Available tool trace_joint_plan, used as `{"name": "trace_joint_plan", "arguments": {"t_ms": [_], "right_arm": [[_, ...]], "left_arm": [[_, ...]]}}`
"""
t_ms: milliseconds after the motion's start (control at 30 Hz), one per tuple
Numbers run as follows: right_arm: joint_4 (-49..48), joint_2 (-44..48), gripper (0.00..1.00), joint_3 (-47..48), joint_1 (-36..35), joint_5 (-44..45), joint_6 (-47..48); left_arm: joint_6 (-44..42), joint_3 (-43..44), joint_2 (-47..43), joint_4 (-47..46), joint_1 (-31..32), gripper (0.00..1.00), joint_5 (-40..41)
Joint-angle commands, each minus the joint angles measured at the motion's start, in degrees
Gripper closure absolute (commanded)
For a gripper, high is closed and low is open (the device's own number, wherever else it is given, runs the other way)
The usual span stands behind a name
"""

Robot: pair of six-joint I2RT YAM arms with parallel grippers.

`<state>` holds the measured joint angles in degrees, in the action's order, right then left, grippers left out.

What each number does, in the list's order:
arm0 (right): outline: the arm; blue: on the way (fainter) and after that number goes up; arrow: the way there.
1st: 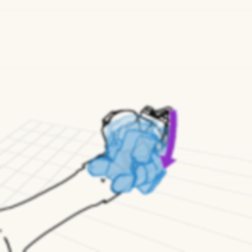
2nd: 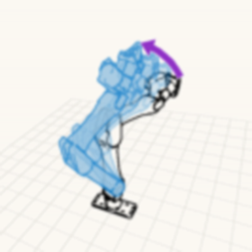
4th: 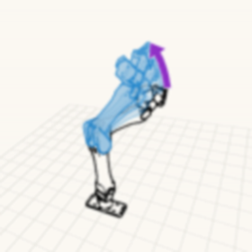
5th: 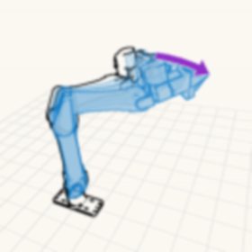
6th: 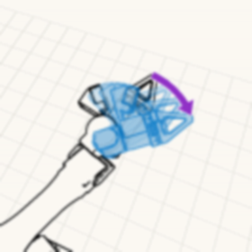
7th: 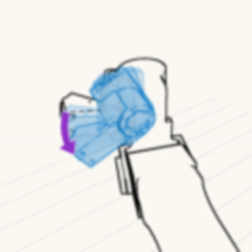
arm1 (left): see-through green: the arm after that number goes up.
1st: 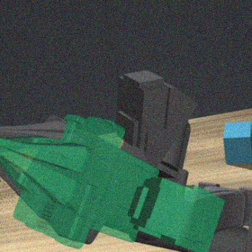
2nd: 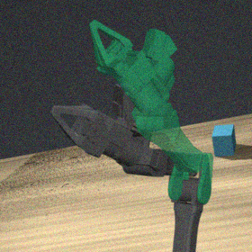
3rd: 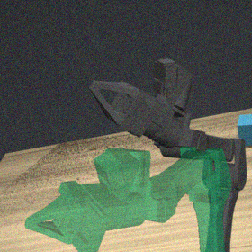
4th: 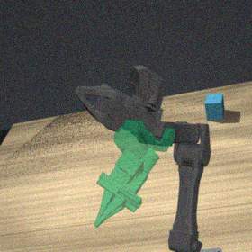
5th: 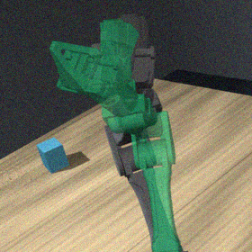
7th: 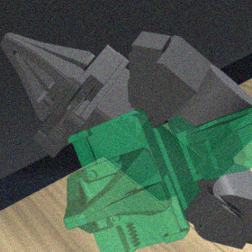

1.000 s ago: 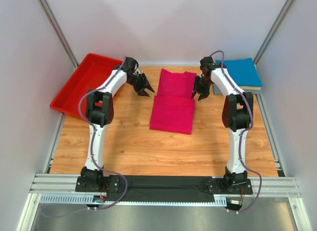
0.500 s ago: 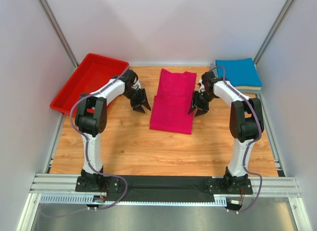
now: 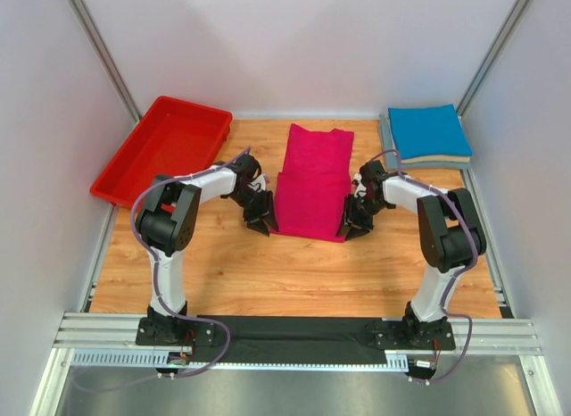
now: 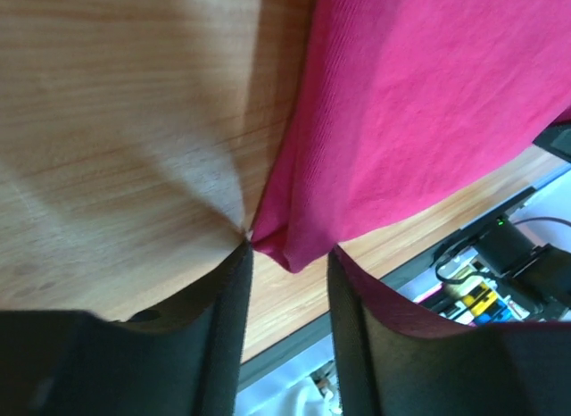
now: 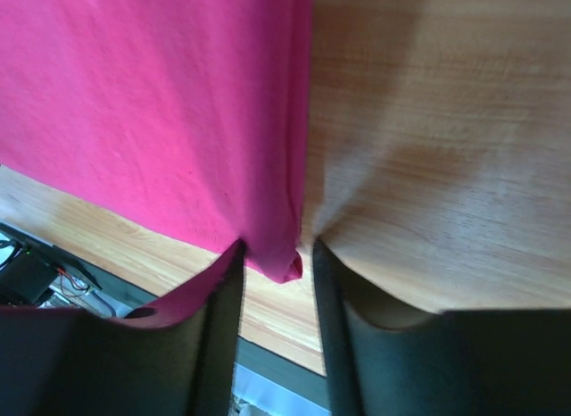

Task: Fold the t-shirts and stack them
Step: Fold the tshirt

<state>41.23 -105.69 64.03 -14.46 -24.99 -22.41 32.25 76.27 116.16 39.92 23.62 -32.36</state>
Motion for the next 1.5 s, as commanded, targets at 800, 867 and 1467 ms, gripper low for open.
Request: {"name": "trace_joint_plan", "arguments": {"t_ms": [800,867,1467], "right_arm": [[-22.6,13.3,0.86,-20.9,-0.3,0.0,-5.2],[-23.1,14.2,0.7,-21.1,-0.2,-1.3,-5.8],[-26.9,14.5,0.67,-19.7,-0.8,-7.4,-9.4]], "left_arm": [[1.5,-5.2,-7.3,2.3,0.4,1.0,7.5],[2.6,-5.7,-7.9,3.2,0.6,1.0,7.8],[2.8,-6.7,-6.0,6.3,2.4,1.0,8.7]]}}
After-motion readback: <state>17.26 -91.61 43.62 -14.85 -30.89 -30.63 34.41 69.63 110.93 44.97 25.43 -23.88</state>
